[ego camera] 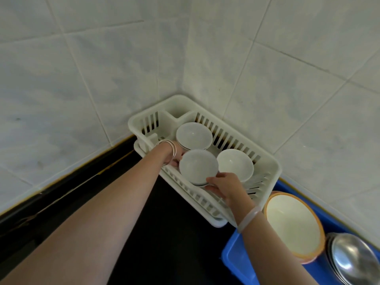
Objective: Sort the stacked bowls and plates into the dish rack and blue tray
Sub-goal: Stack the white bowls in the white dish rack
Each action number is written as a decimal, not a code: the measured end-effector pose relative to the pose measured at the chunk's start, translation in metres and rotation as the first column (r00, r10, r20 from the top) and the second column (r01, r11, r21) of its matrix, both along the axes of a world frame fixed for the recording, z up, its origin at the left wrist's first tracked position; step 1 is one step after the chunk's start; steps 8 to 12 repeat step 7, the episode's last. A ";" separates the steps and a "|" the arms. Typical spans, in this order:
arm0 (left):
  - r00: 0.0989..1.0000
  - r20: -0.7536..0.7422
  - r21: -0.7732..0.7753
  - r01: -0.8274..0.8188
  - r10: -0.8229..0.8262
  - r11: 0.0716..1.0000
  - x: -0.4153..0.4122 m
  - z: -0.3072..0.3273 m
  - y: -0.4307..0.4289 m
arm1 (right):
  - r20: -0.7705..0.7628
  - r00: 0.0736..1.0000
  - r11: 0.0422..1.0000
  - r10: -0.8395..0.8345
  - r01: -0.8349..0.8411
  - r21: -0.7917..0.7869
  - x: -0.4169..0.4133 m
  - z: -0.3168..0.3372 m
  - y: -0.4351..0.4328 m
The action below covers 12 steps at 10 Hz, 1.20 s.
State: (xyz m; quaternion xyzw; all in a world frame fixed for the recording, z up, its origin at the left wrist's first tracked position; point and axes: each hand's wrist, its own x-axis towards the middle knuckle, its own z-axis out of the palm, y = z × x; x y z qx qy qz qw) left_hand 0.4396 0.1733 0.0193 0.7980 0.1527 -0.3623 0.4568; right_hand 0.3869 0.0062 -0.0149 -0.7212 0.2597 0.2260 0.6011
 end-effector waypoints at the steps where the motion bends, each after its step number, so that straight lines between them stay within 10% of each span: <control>1: 0.998 0.014 0.062 0.063 -0.063 0.996 0.002 -0.001 0.000 | -0.011 1.000 1.000 0.011 -0.011 -0.015 0.002 -0.002 -0.001; 6: 0.979 0.203 0.249 -0.034 -0.018 0.968 0.003 -0.008 -0.012 | 0.034 0.968 0.950 0.250 -0.238 -0.204 -0.014 0.024 -0.009; 7: 0.953 0.301 0.273 -0.110 0.024 0.956 -0.016 0.008 -0.014 | 0.263 0.948 0.975 0.180 -0.137 -0.172 -0.027 0.075 -0.026; 12: 0.953 0.301 0.273 -0.110 0.024 0.956 -0.016 0.008 -0.014 | 0.263 0.948 0.975 0.180 -0.137 -0.172 -0.027 0.075 -0.026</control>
